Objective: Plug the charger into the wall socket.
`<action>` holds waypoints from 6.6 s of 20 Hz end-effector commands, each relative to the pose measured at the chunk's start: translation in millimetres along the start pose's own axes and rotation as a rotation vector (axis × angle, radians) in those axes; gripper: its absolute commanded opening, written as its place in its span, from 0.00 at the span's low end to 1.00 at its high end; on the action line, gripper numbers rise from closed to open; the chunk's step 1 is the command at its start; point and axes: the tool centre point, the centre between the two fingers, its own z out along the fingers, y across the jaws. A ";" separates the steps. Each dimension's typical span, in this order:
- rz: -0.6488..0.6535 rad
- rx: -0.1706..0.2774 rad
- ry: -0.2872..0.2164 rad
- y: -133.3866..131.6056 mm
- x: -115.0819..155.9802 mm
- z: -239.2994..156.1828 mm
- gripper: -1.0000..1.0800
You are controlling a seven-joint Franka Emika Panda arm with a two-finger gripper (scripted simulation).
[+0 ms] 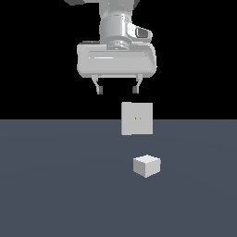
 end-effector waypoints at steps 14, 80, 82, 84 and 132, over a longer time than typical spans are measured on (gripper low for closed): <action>0.121 -0.012 0.026 10.5 -9.9 13.0 0.96; 0.974 -0.108 0.206 47.2 -95.5 145.2 0.96; 0.974 -0.108 0.206 47.1 -95.6 152.9 0.96; 0.974 -0.107 0.205 46.8 -95.5 158.4 0.96; 0.394 -0.031 0.238 72.4 -56.8 114.3 0.00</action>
